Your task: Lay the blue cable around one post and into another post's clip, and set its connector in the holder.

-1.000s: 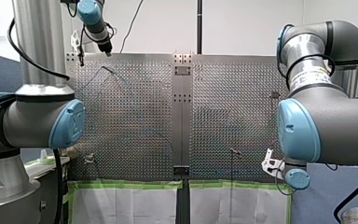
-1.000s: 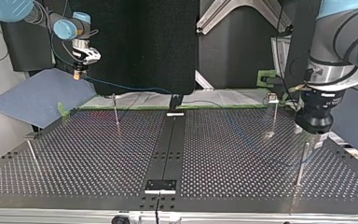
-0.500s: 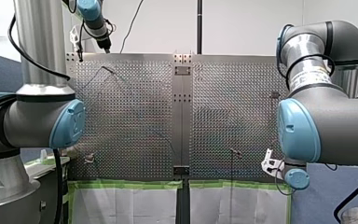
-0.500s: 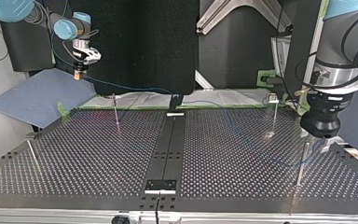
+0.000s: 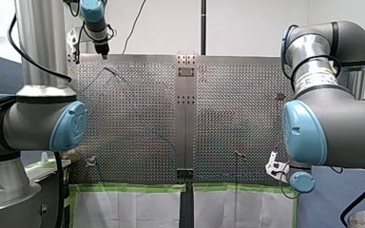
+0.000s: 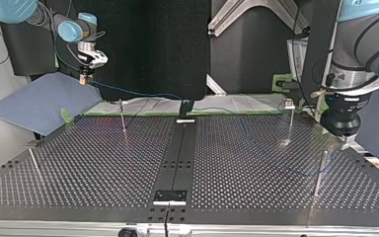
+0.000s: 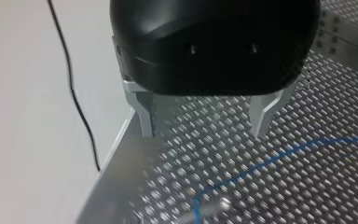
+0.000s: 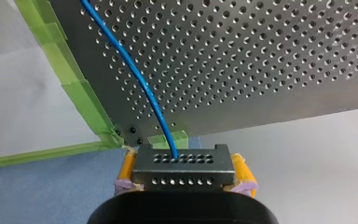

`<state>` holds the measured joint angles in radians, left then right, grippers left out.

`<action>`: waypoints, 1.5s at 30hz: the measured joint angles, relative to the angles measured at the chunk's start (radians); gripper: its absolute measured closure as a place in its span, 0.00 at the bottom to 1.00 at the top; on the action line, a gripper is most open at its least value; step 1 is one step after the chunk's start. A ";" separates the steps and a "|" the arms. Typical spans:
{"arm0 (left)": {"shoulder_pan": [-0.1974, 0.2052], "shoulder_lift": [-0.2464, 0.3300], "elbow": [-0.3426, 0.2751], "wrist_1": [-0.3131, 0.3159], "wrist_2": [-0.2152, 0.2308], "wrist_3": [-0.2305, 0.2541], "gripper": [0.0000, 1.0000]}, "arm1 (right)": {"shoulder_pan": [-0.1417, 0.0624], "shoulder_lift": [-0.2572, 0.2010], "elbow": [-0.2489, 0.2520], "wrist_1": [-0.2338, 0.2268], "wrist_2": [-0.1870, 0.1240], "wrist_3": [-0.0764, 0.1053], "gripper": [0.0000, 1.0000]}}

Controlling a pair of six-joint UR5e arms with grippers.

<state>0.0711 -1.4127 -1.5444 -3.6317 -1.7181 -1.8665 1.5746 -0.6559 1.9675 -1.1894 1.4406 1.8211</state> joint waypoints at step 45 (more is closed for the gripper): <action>-0.013 0.002 -0.014 0.017 -0.080 0.025 0.00 | 0.003 0.000 0.000 0.004 0.000 -0.006 1.00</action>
<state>0.0585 -1.4108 -1.5583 -3.6150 -1.7979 -1.8415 1.5778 -0.6560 1.9676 -1.1852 1.4407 1.8153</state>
